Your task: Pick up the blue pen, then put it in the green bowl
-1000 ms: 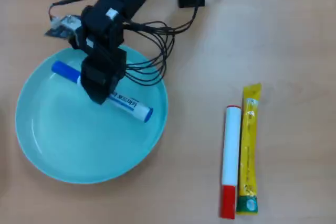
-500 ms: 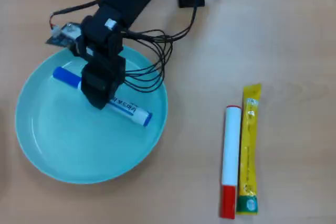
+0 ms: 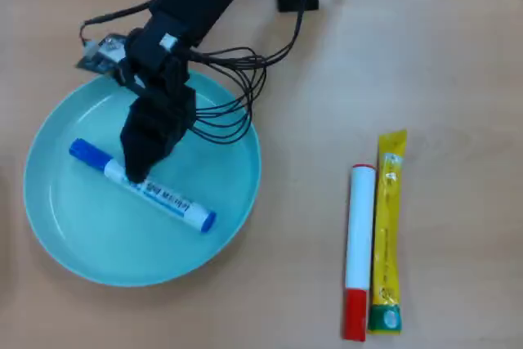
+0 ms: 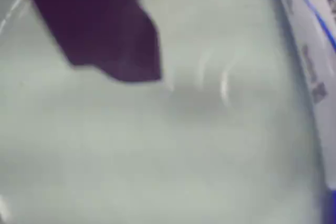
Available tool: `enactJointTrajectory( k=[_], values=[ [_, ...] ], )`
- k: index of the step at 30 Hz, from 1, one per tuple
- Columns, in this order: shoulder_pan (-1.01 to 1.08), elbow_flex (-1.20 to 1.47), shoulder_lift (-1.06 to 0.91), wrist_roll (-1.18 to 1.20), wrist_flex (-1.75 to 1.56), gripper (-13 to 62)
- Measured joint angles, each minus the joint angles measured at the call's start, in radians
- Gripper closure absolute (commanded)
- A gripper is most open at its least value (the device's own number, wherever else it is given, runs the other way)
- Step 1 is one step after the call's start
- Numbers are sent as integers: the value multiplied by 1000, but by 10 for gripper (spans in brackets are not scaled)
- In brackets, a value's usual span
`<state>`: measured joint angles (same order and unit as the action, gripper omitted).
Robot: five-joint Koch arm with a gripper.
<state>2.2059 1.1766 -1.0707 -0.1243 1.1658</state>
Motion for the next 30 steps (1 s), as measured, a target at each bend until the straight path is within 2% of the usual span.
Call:
enactJointTrajectory(
  k=[9,13,21,28,30],
  values=[
    [-14,25,-2,0,-6,-80],
    [-26,28,-67,0,-6,-80],
    [-221,173,-426,0,2,-80],
    [-364,457,-781,2,2,-76],
    [-368,538,-851,34,2,-48]
  ],
)
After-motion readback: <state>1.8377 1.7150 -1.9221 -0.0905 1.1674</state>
